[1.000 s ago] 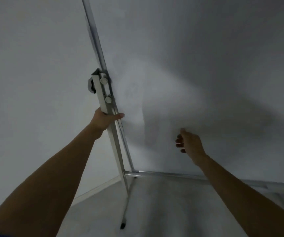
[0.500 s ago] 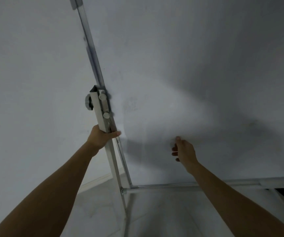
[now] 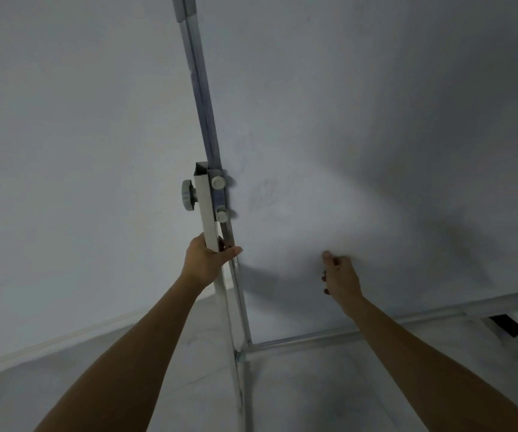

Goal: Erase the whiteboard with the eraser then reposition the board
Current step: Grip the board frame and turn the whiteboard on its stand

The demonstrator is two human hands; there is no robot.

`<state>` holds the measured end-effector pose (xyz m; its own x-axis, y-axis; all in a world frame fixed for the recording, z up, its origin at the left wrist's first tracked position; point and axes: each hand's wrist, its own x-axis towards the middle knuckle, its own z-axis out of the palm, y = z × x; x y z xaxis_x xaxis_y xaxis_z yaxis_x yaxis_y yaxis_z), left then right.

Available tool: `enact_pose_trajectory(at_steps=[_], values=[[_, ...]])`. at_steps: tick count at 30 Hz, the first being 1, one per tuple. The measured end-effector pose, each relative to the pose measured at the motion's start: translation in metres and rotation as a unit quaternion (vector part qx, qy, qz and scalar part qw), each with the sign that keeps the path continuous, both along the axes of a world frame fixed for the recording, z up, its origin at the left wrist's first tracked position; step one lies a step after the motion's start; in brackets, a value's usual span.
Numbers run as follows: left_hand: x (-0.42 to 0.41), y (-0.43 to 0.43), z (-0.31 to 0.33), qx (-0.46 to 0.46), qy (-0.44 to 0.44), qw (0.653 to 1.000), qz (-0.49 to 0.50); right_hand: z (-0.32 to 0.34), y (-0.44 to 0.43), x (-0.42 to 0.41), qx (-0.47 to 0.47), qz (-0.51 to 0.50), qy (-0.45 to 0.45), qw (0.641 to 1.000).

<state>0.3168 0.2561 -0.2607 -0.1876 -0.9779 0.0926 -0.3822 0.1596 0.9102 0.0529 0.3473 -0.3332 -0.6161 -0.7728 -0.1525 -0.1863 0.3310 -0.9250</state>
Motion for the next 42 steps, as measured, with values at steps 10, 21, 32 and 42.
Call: enact_pose_trajectory(at_steps=[10, 21, 32, 42], values=[[0.086, 0.165, 0.003, -0.025, 0.000, 0.999, 0.034, 0.005, 0.132, 0.103, 0.036, 0.026, -0.079, 0.996], [0.145, 0.256, 0.001, -0.018, -0.019, 0.997, 0.076, 0.025, 0.201, 0.143, 0.042, 0.032, -0.053, 0.997], [0.072, 0.315, -0.050, 0.216, -0.318, 0.918, -0.099, 0.045, 0.236, 0.039, 0.028, -0.049, -0.025, 0.998], [-0.183, 0.289, 0.014, -0.051, -0.352, 0.910, -0.213, 0.046, 0.301, -0.164, -0.009, -0.159, -0.076, 0.984]])
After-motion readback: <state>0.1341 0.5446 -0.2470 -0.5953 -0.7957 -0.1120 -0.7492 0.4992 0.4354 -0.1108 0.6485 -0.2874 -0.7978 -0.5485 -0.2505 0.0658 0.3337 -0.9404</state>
